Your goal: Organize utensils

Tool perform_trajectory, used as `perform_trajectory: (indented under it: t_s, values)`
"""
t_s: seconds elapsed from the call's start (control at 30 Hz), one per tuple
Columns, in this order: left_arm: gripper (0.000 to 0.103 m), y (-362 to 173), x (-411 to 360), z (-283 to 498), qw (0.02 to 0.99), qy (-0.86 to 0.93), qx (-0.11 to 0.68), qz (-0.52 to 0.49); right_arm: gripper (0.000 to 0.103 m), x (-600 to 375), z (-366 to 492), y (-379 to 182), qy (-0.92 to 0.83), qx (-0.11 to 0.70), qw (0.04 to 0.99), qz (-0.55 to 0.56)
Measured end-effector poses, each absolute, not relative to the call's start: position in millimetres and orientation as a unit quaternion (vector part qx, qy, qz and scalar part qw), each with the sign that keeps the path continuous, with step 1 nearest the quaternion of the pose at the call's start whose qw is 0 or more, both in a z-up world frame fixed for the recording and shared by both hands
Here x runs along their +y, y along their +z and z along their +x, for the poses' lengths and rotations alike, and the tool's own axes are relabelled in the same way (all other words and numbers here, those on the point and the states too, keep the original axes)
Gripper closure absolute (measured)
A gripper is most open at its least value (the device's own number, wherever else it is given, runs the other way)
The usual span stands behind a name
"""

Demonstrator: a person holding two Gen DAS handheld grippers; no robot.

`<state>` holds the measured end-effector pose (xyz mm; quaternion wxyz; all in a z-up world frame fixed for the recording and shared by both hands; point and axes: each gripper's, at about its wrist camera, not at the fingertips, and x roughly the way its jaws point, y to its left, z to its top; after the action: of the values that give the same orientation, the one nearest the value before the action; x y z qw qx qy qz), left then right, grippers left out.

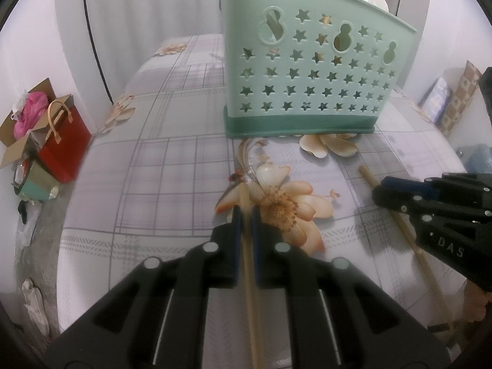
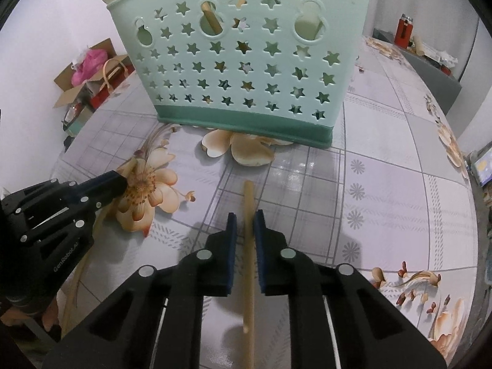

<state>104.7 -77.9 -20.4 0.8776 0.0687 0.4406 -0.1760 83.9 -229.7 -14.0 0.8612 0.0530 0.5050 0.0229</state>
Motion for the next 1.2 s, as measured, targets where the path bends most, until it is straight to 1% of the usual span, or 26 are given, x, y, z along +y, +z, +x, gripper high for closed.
perform_trajectory:
  t_s: [0.87,1.0,1.2]
  values:
    - [0.098,-21,-77,106,0.879,-0.179,0.436,0.072,0.094,-232,84,-12,0.025,0.502,0.862,0.064]
    - [0.098,-18,-64,113,0.877,-0.196,0.438,0.027,0.094,-232,84,-12,0.026,0.502,0.862,0.069]
    - [0.098,23,-38,113,0.898,-0.229,0.373,-0.034,0.094,-237,82,-14,0.029,0.497,0.863,0.084]
